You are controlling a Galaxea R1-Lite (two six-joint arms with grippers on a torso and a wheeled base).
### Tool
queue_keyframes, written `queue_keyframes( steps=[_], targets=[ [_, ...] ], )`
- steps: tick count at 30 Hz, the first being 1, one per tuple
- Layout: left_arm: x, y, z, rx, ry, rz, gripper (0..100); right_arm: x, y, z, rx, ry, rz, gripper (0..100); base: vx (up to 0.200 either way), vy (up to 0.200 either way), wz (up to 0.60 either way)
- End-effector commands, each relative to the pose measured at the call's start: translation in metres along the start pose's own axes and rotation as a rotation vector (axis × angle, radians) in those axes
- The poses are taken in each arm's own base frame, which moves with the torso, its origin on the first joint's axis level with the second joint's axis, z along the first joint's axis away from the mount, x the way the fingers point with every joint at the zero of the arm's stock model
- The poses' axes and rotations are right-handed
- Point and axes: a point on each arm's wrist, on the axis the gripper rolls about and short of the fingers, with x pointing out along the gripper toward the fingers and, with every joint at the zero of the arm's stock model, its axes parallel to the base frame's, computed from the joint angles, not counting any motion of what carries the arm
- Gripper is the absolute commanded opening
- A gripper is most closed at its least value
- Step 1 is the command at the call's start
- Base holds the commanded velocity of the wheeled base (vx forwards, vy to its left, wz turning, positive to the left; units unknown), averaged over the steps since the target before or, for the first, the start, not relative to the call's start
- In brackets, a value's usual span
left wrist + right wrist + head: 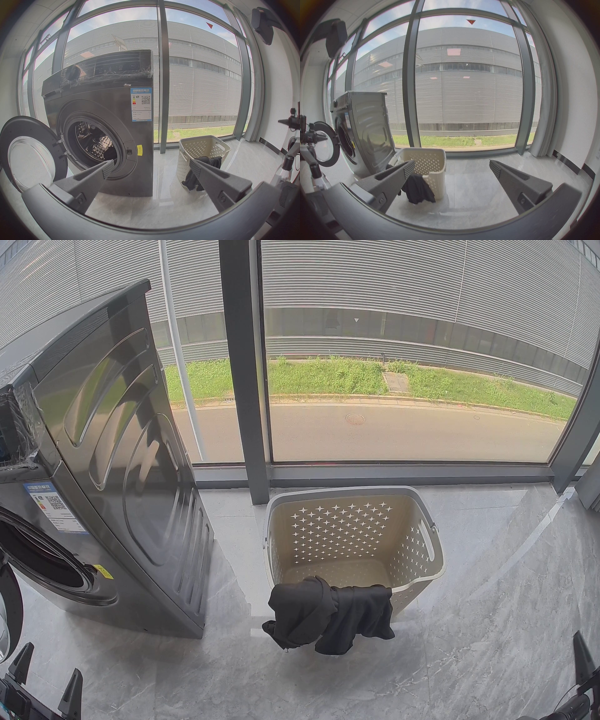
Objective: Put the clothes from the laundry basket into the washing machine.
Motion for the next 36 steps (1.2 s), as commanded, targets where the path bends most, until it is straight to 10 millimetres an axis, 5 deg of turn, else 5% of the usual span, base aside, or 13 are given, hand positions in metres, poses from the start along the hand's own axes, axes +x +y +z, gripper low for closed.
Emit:
queue_keyframes(
  steps=[1, 9, 13, 19, 25, 36],
  targets=[
    [0.0, 0.0, -0.004, 0.001, -0.002, 0.0, 100, 0.005, -0.001, 0.08, 0.028, 0.007, 0.189, 100, 0.0, 0.0, 0.0],
    [0.0, 0.0, -0.004, 0.001, -0.002, 0.0, 100, 0.065, 0.011, 0.064, 0.002, 0.369, 0.472, 100, 0.0, 0.0, 0.0],
    [0.0, 0.0, -0.005, 0.001, 0.001, 0.0, 100, 0.12, 0.033, 0.054, 0.0, 0.495, 0.564, 100, 0.0, 0.0, 0.0],
    [0.0, 0.0, -0.004, 0.0, -0.002, 0.0, 100, 0.17, 0.064, 0.034, 0.034, 0.556, 0.622, 100, 0.0, 0.0, 0.0],
    [0.0, 0.0, -0.004, 0.0, -0.002, 0.0, 100, 0.195, 0.094, 0.012, 0.04, 0.609, 0.602, 100, 0.0, 0.0, 0.0],
    [0.0, 0.0, -0.004, 0.0, -0.002, 0.0, 100, 0.224, 0.115, -0.013, 0.01, 0.621, 0.537, 100, 0.0, 0.0, 0.0]
  ],
)
